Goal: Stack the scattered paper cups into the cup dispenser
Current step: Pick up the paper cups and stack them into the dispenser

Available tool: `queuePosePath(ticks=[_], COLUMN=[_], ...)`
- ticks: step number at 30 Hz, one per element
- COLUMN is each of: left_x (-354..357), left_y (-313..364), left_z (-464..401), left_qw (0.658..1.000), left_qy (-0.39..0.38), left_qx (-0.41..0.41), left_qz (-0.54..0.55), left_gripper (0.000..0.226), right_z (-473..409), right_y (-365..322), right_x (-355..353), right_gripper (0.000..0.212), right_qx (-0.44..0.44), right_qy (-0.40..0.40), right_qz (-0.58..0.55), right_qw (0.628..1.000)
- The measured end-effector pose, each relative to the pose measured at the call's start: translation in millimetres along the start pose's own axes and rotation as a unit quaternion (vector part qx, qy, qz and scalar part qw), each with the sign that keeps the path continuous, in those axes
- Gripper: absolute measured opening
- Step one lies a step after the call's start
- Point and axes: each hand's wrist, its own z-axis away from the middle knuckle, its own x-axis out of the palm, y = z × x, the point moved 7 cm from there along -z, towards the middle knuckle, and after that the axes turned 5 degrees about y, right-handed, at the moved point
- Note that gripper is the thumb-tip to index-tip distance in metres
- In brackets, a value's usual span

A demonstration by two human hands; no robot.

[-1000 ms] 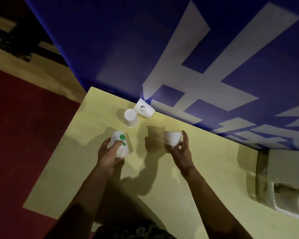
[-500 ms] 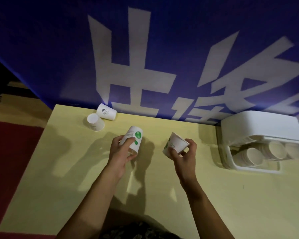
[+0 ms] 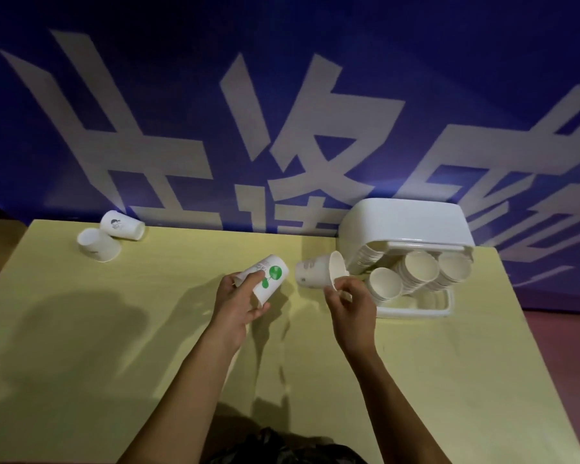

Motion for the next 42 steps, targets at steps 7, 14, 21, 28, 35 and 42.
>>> queuePosePath(ticks=[7,14,21,28,35,42], left_x=[71.0,113.2,134.1,157.8,199.8,259.1], left_y=[-28.9,-32.0,-35.2,-39.0,-46.7,-62.2], left_z=[28.5,35.0,29.4,18.7,11.0,24.4], left_qw=[0.998,0.997,0.994,0.988,0.911,0.697], left_qy=[0.012,0.001,-0.006,0.004,-0.005,-0.057], left_qx=[0.043,0.062,0.077,0.104,0.225,0.463], left_qz=[-0.033,-0.048,-0.076,-0.112,-0.345,-0.545], left_gripper=[0.039,0.04,0.037,0.045,0.075,0.077], right_z=[-18.1,-50.1,-70.1,-74.5,-72.7,-63.2], right_y=[25.0,29.9,42.9,87.1,93.2,98.4], right_x=[-85.1,-105.7,-89.9,-68.5,-92.2,-118.9], right_gripper=[0.006,0.01,0.017,0.023,0.037,0.035], right_qx=[-0.082,-0.162,-0.183,-0.158,-0.121,-0.105], right_qy=[0.048,0.026,-0.029,-0.16,-0.093,-0.044], right_qz=[0.128,0.267,0.335,0.443,0.311,0.249], right_qw=[0.987,0.95,0.924,0.868,0.938,0.962])
